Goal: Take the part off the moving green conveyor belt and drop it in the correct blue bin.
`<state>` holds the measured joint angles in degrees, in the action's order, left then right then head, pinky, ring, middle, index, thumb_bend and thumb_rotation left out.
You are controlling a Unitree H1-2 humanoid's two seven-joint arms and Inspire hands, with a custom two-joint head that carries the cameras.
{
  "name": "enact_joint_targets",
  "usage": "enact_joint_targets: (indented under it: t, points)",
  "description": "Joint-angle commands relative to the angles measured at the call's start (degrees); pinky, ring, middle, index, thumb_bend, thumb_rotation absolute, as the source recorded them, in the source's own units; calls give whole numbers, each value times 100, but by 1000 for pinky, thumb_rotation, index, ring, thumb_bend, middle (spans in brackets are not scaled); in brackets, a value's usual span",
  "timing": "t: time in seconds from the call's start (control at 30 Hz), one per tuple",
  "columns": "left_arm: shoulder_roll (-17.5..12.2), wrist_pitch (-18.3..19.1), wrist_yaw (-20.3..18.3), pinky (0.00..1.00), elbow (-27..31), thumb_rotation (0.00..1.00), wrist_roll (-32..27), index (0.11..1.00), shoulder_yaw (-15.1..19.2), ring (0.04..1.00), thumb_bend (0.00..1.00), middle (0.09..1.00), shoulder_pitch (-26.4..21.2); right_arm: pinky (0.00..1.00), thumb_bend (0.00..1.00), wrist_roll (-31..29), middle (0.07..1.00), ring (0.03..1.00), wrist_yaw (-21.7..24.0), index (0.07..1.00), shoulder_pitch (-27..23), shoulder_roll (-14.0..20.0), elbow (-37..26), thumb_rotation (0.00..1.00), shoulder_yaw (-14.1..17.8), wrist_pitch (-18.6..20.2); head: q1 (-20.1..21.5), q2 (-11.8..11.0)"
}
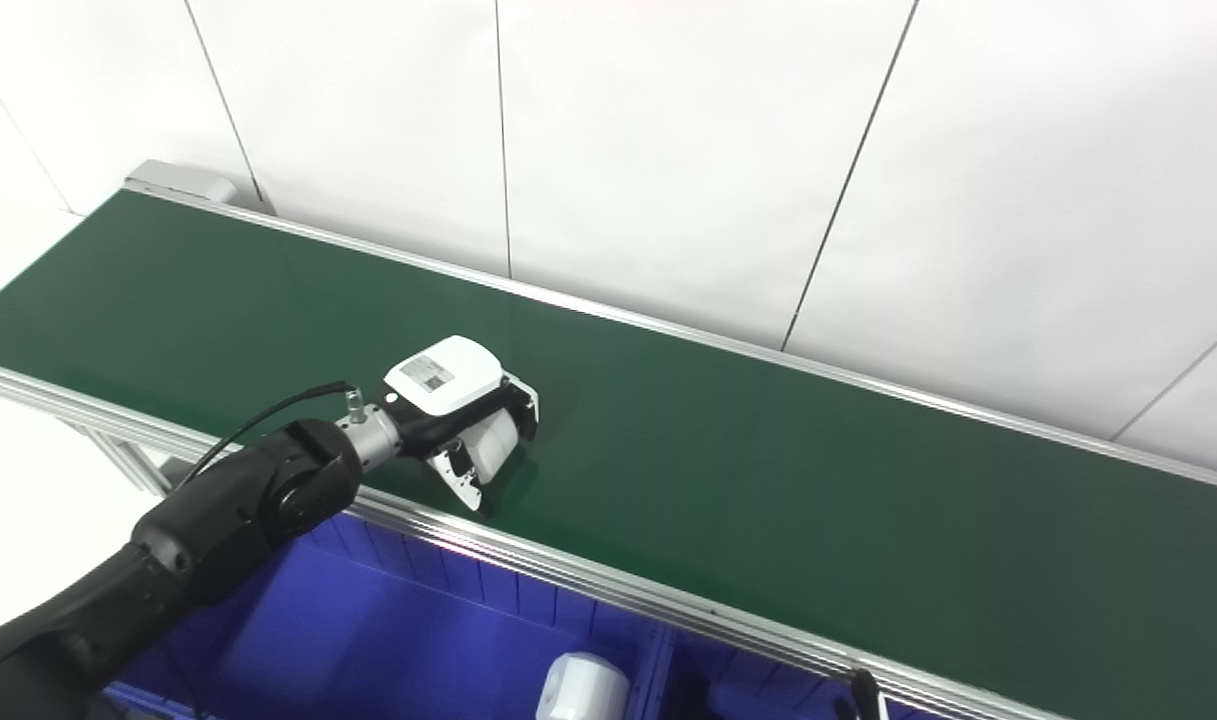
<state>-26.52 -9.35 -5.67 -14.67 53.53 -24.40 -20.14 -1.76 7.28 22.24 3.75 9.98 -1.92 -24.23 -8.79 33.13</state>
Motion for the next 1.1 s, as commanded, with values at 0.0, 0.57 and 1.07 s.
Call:
enact_joint_targets:
  t: [0.0,0.57,1.07]
  points:
    - [-298,592,-328,547,36,9,410,497,70,526,526,498,-173,1000,760,-59,1000,968,62,1000,15,-15,-192,1000,-6,-269,-3,8]
    - [-141,1319,-1516,372,1215,0,519,533,246,384,499,458,-211,1000,774,-127,1000,966,132,1000,51,-32,-293,1000,-50,-264,35,125]
    - [121,1510,-2028,412,3279,0,207,496,452,416,502,512,1002,1000,772,-121,1000,964,88,1000,126,-10,-591,1000,-108,-192,-20,561]
